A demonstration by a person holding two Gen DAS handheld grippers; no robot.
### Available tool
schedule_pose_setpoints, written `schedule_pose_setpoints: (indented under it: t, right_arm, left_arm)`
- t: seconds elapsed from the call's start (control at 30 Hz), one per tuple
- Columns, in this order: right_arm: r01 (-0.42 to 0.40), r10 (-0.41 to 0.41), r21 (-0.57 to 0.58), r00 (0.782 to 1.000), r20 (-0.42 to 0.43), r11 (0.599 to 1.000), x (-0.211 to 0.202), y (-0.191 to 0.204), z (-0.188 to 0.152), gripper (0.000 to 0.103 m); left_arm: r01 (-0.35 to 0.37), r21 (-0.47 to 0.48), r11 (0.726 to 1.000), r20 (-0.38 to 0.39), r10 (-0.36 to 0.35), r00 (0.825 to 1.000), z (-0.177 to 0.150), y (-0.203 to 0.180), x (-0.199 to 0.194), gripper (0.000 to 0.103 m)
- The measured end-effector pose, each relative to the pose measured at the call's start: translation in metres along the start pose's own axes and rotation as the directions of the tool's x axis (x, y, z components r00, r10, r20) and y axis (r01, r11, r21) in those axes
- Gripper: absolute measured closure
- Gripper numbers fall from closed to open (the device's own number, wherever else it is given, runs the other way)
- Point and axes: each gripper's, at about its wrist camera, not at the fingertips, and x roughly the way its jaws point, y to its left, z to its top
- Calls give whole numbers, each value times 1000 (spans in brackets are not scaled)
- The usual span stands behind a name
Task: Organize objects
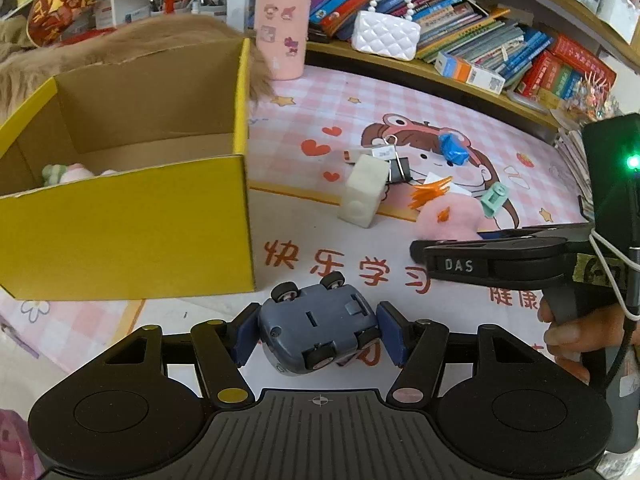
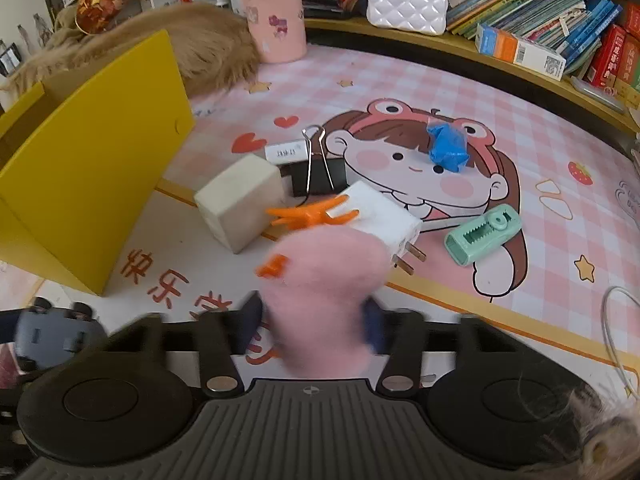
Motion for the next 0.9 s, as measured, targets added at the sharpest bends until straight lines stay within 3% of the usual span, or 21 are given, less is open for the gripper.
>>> schedule_pose_setpoints:
  t: [0.53, 0.9]
  right_arm:
    - [7, -21, 157, 996, 86, 988, -75, 36, -19, 62]
    - [9, -17, 92, 997, 80, 996, -96, 104, -47, 62]
  left_arm:
    - [77, -5, 997, 52, -76, 996, -10, 28, -29, 42]
    - [84, -43, 996, 72, -81, 994, -40, 78, -56, 42]
